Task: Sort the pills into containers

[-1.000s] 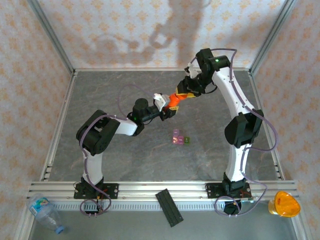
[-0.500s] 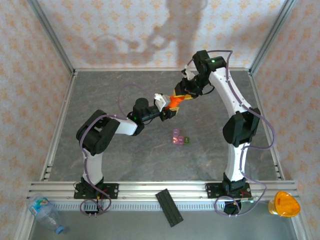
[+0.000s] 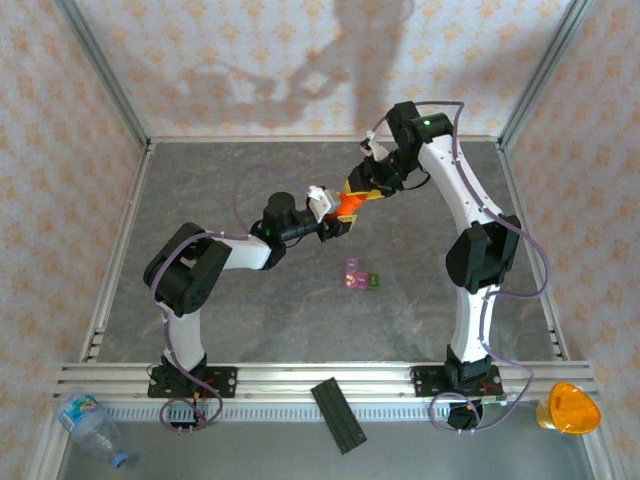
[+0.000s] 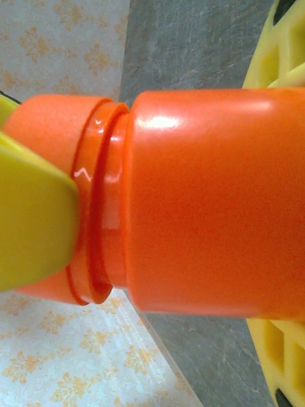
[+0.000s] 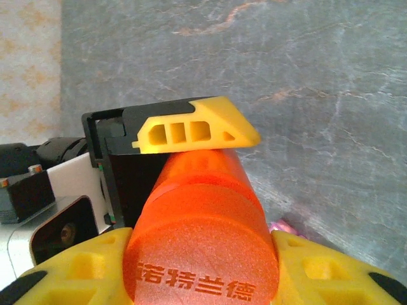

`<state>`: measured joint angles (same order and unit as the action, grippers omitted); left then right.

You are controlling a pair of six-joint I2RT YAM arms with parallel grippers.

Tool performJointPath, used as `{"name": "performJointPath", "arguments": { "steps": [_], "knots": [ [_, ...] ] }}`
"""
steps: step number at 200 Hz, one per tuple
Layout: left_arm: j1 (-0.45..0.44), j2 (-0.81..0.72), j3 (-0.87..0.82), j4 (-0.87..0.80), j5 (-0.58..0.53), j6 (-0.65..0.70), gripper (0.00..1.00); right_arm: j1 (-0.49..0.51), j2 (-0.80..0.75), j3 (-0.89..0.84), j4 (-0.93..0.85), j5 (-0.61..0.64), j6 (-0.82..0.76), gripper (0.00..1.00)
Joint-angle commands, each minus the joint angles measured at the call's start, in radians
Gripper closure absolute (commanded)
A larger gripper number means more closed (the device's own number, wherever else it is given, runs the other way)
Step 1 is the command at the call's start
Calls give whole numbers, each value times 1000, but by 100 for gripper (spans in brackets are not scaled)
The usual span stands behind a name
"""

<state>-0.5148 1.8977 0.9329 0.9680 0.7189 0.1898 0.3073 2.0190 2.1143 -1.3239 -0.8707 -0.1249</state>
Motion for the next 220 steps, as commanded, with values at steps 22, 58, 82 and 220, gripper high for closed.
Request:
{"name": "performJointPath", "arguments": {
  "steps": [22,58,82,220],
  "knots": [
    [-7,-73,26,111,39,-17,100,17,12,-27,-25,-110,-36,62],
    [-6,-61,32,114,12,-23,100,17,4,-33,-4,-62,10,59],
    [-7,-49,18,138,-6,-31,100,17,0,-32,18,-42,38,51],
    [-6,-5,-13,210,-51,-119,100,-36,-155,-55,229,21,233,14]
  ]
}}
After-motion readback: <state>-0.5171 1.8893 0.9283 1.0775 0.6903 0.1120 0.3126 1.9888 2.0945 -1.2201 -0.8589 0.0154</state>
